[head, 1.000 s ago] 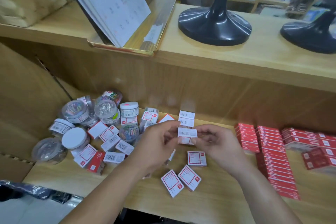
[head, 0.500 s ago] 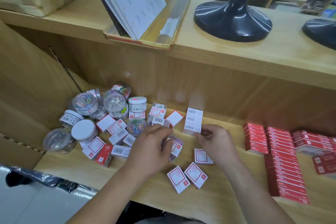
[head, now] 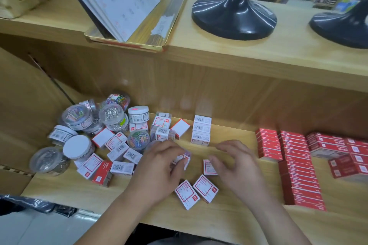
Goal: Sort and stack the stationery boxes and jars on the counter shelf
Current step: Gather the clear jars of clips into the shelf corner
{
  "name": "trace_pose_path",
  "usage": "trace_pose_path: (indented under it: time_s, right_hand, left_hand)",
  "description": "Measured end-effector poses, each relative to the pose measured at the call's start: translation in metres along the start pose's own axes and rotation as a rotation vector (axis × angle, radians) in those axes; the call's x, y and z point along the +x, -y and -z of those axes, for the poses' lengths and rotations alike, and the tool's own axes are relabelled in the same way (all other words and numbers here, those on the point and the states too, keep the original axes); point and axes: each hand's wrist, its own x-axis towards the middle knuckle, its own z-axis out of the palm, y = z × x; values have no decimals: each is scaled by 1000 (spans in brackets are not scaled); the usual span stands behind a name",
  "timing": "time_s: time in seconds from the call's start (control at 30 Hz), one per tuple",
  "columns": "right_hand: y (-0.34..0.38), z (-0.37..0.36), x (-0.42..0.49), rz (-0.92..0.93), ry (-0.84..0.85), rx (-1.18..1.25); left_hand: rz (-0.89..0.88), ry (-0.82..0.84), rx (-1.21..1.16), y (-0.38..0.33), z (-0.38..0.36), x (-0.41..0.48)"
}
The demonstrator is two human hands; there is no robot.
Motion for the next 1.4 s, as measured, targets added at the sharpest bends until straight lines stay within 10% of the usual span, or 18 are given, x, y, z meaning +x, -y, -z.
trace_pose_path:
  time_s: [0.27,0.47,1.07,1.4]
  right_hand:
    - [87,-49,8,270,287,45]
    - [125,-97,11,388,520,-264]
    - [103,-86,-20,111,-64,-348]
    - [114,-136,-46,478,204,-474]
  left_hand:
    - [102,-341,215,37,76,-41]
    - [343,-128,439,96,97,-83]
    - [236,-276,419,133,118,-115]
    - [342,-307,339,131,100,-124]
